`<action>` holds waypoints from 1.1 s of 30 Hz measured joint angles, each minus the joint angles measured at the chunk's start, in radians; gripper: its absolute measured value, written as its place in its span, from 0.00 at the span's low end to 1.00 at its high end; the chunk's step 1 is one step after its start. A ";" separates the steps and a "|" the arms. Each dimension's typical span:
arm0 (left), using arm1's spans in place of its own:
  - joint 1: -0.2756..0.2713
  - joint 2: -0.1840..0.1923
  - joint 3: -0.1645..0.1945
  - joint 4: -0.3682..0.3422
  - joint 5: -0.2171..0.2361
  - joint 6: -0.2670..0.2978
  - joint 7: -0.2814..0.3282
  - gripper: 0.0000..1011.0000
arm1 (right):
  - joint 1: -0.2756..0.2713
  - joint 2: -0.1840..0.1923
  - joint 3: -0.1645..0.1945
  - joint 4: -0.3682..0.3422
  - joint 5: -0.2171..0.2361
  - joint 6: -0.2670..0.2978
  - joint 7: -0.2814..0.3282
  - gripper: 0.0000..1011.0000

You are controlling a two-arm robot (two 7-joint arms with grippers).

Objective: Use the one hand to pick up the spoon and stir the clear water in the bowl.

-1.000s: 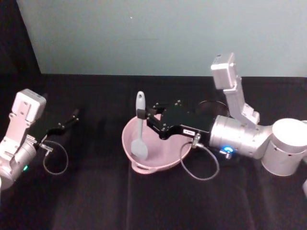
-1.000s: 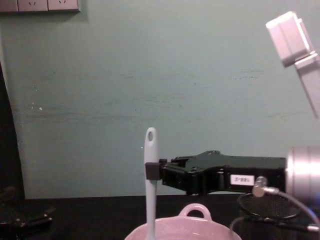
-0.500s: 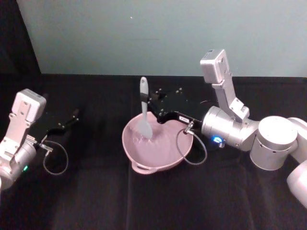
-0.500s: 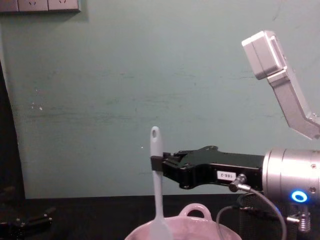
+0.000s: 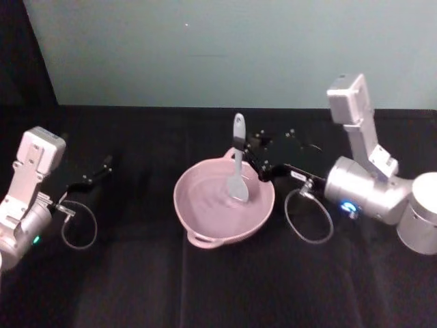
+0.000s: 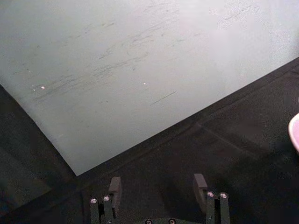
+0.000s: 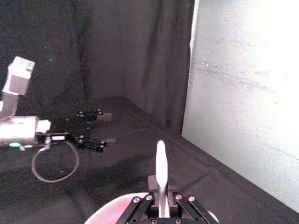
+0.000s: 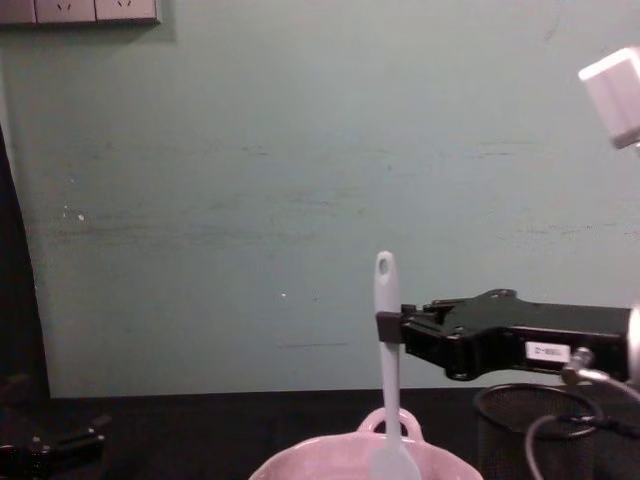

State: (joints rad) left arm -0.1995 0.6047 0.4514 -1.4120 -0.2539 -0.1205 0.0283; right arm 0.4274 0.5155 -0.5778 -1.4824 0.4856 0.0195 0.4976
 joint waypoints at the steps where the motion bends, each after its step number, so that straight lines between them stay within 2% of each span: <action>1: 0.000 0.000 0.000 0.000 0.000 0.000 0.000 1.00 | -0.008 0.006 0.005 -0.010 0.004 0.003 0.002 0.11; 5: 0.000 0.000 0.000 0.000 0.000 0.000 0.000 1.00 | -0.059 0.032 0.027 -0.077 0.035 0.023 0.021 0.11; 8: 0.000 0.000 0.000 0.000 0.000 0.000 0.000 1.00 | -0.079 0.035 0.029 -0.101 0.044 0.032 0.031 0.11; 16: 0.000 0.000 0.000 0.000 0.000 0.000 0.000 1.00 | -0.099 0.000 0.012 -0.112 0.048 0.050 0.056 0.11; 20: 0.000 0.000 0.000 0.000 0.000 0.000 0.000 1.00 | -0.081 -0.041 -0.009 -0.076 0.029 0.042 0.061 0.11; 24: 0.000 0.000 0.000 0.000 0.000 0.000 0.000 1.00 | -0.050 -0.094 -0.022 -0.012 -0.006 0.004 0.058 0.11; 28: 0.000 0.000 0.000 0.000 0.000 0.000 0.000 1.00 | -0.023 -0.141 -0.023 0.051 -0.038 -0.030 0.038 0.11; 33: 0.000 0.000 0.000 0.000 0.000 0.000 0.000 1.00 | 0.001 -0.180 -0.009 0.113 -0.069 -0.060 0.004 0.11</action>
State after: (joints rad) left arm -0.1995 0.6047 0.4514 -1.4120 -0.2539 -0.1205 0.0283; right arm 0.4284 0.3350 -0.5866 -1.3693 0.4165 -0.0407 0.5019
